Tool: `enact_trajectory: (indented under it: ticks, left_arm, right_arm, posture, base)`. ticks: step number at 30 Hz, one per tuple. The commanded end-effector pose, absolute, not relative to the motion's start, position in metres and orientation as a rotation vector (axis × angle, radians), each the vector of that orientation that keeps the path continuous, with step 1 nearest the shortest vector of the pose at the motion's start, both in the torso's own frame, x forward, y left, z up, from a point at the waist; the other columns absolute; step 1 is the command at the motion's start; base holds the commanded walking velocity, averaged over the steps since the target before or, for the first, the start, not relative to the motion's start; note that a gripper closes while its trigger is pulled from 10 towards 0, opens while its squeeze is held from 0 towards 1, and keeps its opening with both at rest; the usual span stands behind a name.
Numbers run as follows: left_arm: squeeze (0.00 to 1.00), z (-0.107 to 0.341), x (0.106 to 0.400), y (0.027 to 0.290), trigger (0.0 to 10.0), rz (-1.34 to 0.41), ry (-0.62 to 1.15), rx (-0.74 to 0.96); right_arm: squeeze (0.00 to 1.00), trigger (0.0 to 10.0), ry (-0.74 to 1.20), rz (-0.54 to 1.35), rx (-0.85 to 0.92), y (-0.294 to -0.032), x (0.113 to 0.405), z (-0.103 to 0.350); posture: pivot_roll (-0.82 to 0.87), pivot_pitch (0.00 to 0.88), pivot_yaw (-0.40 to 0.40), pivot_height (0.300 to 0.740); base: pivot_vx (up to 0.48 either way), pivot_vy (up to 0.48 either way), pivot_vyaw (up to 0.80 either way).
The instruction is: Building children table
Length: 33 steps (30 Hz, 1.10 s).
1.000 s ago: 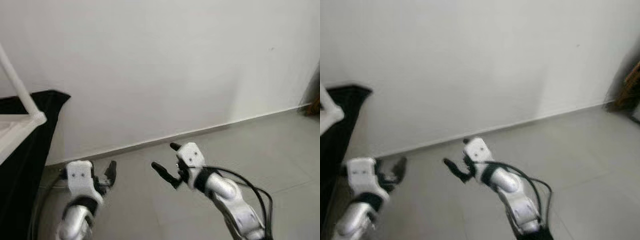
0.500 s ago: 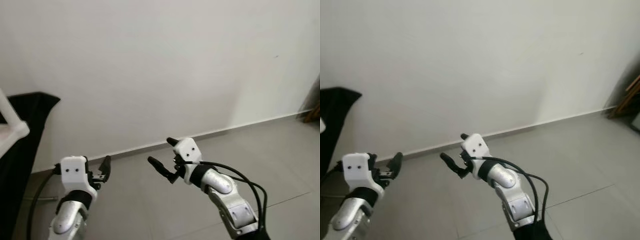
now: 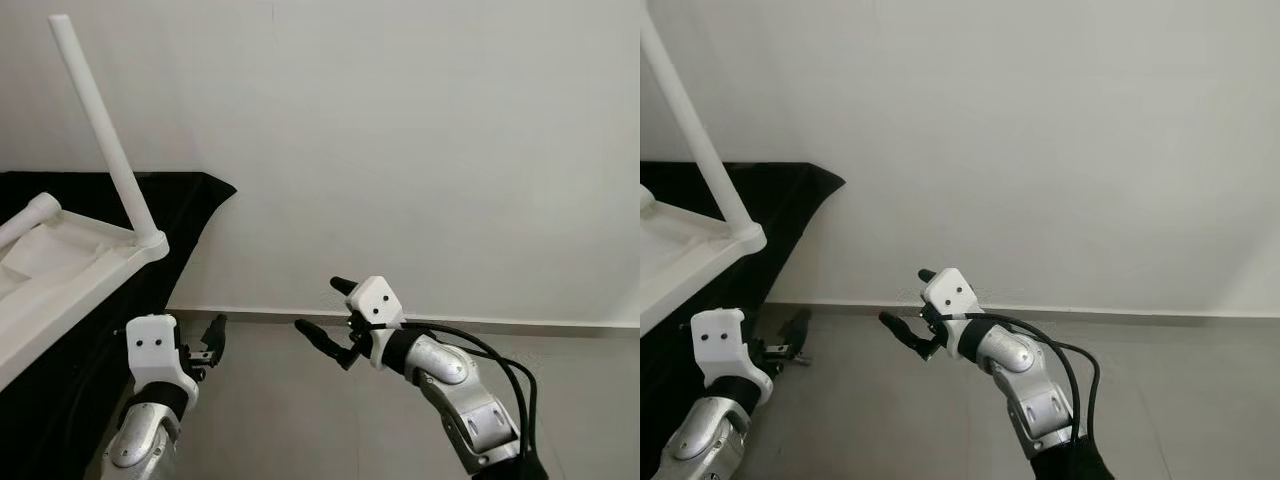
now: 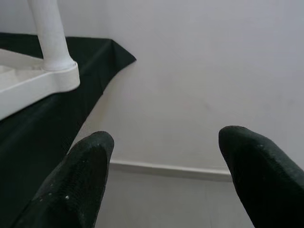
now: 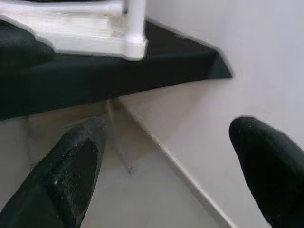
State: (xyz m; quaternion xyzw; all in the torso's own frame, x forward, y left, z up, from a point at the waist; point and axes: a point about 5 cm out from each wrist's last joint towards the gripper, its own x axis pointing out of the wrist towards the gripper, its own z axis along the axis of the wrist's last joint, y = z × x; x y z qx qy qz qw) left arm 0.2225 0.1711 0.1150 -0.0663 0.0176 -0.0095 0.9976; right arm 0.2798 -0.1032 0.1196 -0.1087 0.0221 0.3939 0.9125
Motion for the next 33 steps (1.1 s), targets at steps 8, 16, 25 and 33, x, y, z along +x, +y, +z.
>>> enact_trajectory:
  ticks: [8,16,25,33]
  left_arm:
    - [0.0,0.1122,0.221,0.1721,10.0,-0.02,0.052,-0.123]
    - [0.0,0.1117,0.2203,0.1721,10.0,-0.013,0.051,-0.125]
    - [0.0,0.1121,0.2204,0.172,10.0,-0.011,0.05,-0.122]
    - [0.0,0.1125,0.2207,0.1725,10.0,-0.008,0.049,-0.115]
  right_arm:
    - [0.0,10.0,0.033,0.927,-0.237,-0.0956,0.2779,0.121]
    - [0.0,10.0,0.035,0.964,-0.234,-0.0958,0.2761,0.1199]
    - [0.0,10.0,0.037,0.971,-0.218,-0.0967,0.2769,0.1199]
    - [0.0,10.0,0.034,0.966,-0.213,-0.0974,0.2775,0.1205]
  posture:
    - [-0.02,0.0,0.009,0.74]
    - [-0.01,0.0,0.005,0.74]
    - [-0.01,0.0,0.004,0.74]
    - [-0.02,0.0,0.012,0.74]
  base:
    - [0.203,0.0,0.8]
    - [0.0,0.0,0.8]
    - [0.0,0.0,0.8]
    - [0.0,0.0,0.8]
